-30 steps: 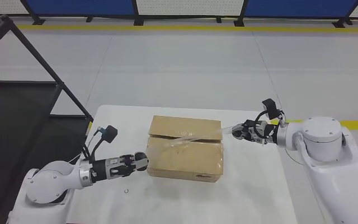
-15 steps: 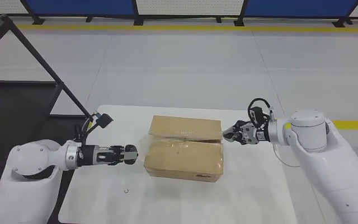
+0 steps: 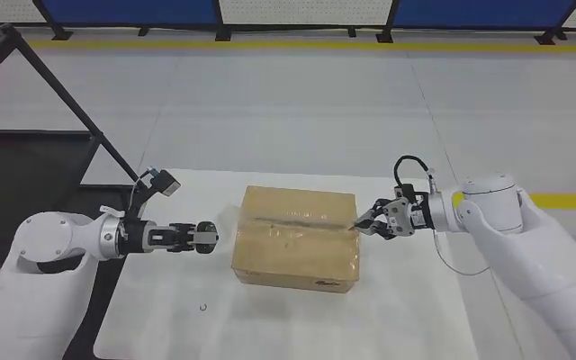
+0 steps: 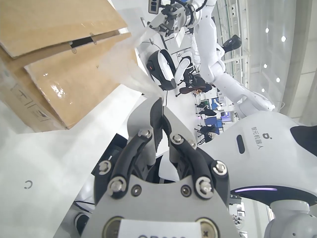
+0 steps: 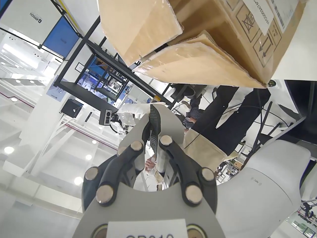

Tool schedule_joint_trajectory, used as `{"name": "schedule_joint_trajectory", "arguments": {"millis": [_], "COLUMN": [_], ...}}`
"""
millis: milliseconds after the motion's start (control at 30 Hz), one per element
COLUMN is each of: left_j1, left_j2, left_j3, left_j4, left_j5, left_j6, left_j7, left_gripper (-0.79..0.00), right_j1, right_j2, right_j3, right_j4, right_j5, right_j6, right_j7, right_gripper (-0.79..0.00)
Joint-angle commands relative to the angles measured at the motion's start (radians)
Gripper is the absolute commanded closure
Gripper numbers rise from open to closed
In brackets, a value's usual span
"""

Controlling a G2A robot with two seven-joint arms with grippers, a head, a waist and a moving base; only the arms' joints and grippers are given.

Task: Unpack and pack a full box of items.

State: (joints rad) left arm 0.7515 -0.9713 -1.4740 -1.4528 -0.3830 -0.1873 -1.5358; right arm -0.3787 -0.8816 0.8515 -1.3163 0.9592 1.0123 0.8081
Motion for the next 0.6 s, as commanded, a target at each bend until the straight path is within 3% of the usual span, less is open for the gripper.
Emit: {"name": "schedule_joint_trajectory", "arguments": {"millis": [0,133,267,433,567], "left_j1": [0.01,0.006,-0.045,-0.106,-0.143], "left_j2": [-0.001,0.001,0.002,0.01,0.02], "left_j3": [0.004,0.006,0.014,0.095,0.16], "left_j4": [-0.006,0.042,0.156,0.254,0.305], "left_j5": [-0.001,-0.057,-0.157,-0.185,-0.213], "left_j6": [0.002,0.049,0.112,0.205,0.216], "left_j7": [0.026,0.043,0.0,0.0,0.0], "left_gripper": [0.0,0.0,0.0,0.0,0.0], "right_j1": [0.0,-0.029,-0.023,0.042,0.111], "right_j2": [0.0,-0.004,-0.008,-0.015,-0.026], "right_j3": [0.0,0.015,-0.012,-0.12,-0.202], "right_j4": [0.0,0.006,0.046,0.127,0.18], "right_j5": [0.0,0.037,0.064,0.081,0.117], "right_j6": [0.0,-0.009,0.0,0.0,0.0], "right_j7": [0.0,-0.065,-0.074,-0.066,-0.057], "right_gripper": [0.0,0.0,0.0,0.0,0.0]}}
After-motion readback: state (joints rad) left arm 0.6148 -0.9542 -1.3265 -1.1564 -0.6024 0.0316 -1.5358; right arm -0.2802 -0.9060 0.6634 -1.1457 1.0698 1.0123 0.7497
